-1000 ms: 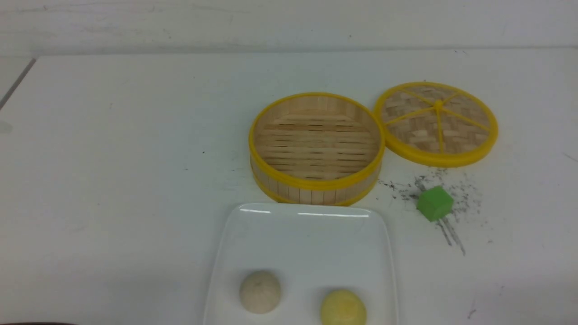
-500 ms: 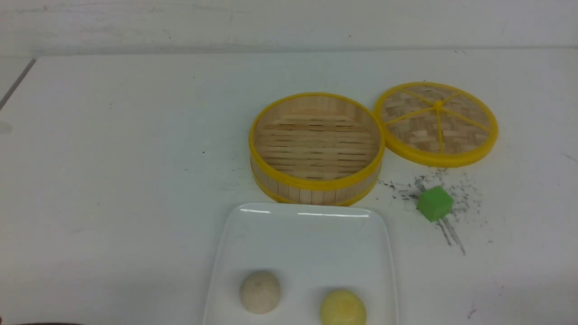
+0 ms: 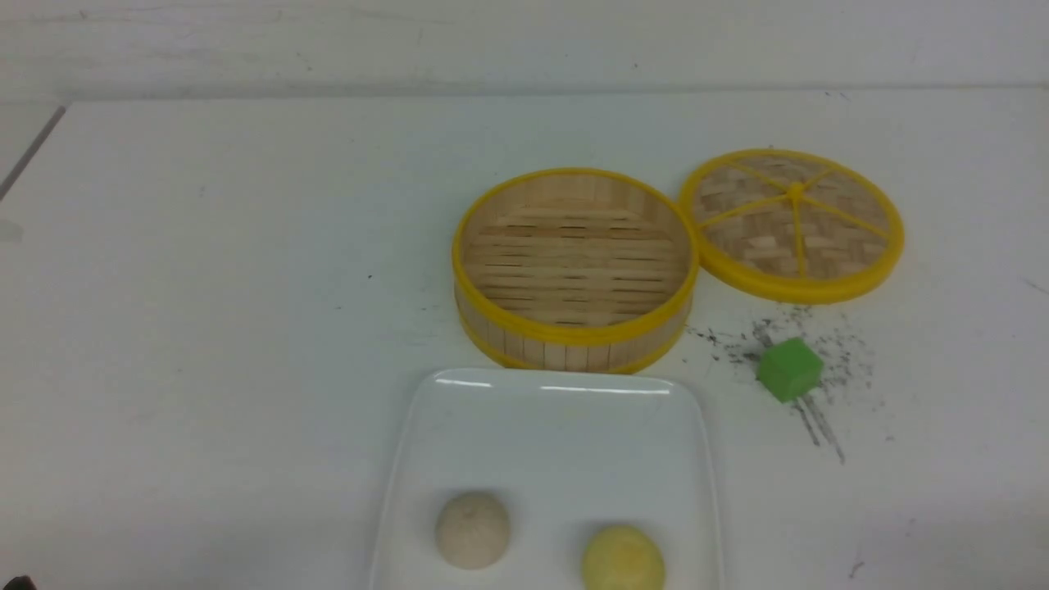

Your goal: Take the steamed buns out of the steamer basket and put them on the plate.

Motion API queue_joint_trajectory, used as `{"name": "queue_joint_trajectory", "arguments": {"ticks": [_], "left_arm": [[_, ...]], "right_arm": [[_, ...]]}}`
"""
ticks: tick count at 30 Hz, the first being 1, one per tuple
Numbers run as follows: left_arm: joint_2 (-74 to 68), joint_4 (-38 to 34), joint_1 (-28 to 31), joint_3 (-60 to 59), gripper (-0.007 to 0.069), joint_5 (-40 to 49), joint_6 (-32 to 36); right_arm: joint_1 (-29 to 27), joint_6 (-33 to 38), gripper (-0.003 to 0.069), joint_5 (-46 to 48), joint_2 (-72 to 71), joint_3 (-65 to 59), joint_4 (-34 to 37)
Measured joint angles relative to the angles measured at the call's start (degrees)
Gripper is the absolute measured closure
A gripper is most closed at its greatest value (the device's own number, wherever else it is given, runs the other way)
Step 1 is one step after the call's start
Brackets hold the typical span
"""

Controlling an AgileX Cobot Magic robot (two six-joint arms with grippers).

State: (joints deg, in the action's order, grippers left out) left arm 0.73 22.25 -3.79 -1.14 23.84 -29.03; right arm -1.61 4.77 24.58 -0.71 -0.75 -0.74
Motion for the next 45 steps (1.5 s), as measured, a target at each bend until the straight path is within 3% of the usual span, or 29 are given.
{"name": "queue_joint_trajectory", "arguments": {"ticks": [45], "left_arm": [[0.00, 2.25, 0.00, -0.10, 0.0384, 0.06, -1.71]], "right_arm": [[0.00, 0.05, 0.0420, -0.04, 0.00, 0.00, 0.00]]}}
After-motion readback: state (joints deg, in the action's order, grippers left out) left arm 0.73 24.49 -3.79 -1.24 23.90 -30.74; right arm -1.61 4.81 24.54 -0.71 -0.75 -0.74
